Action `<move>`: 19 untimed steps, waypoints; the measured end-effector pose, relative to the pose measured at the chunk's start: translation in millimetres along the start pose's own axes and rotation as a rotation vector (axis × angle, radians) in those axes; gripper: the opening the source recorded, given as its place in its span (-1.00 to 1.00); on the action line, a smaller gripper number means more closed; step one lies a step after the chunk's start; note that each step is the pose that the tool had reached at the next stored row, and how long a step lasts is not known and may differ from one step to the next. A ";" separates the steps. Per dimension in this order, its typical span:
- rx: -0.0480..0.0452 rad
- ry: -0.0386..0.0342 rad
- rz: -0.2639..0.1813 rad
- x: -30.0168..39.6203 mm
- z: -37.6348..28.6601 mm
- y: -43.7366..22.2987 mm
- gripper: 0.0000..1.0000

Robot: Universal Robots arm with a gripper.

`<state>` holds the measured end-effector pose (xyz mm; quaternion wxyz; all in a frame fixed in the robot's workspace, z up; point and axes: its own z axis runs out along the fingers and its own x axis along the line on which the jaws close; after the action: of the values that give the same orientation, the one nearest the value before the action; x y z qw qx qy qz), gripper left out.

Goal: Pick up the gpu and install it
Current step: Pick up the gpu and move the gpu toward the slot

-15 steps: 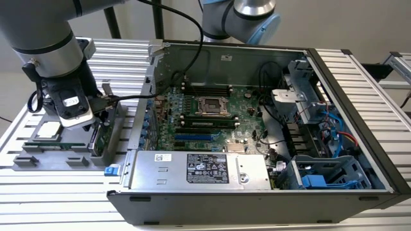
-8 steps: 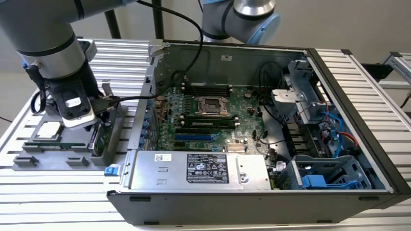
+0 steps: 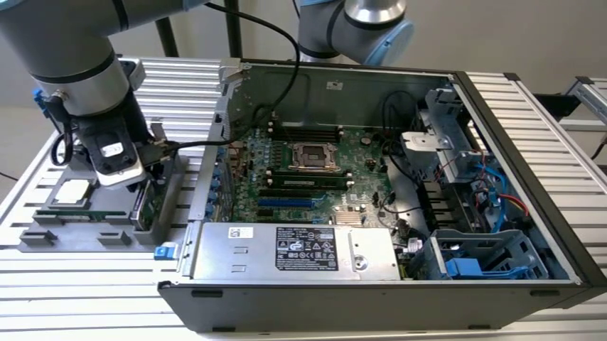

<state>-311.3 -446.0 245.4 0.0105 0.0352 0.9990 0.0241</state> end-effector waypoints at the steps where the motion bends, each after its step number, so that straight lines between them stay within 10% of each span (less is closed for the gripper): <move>1: 0.0000 0.0000 0.000 0.1 0.6 0.6 1.00; 19: 0.0000 0.0002 -0.003 0.8 12.8 2.6 1.00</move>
<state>-311.6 -442.7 232.7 0.0104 0.0336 0.9991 0.0241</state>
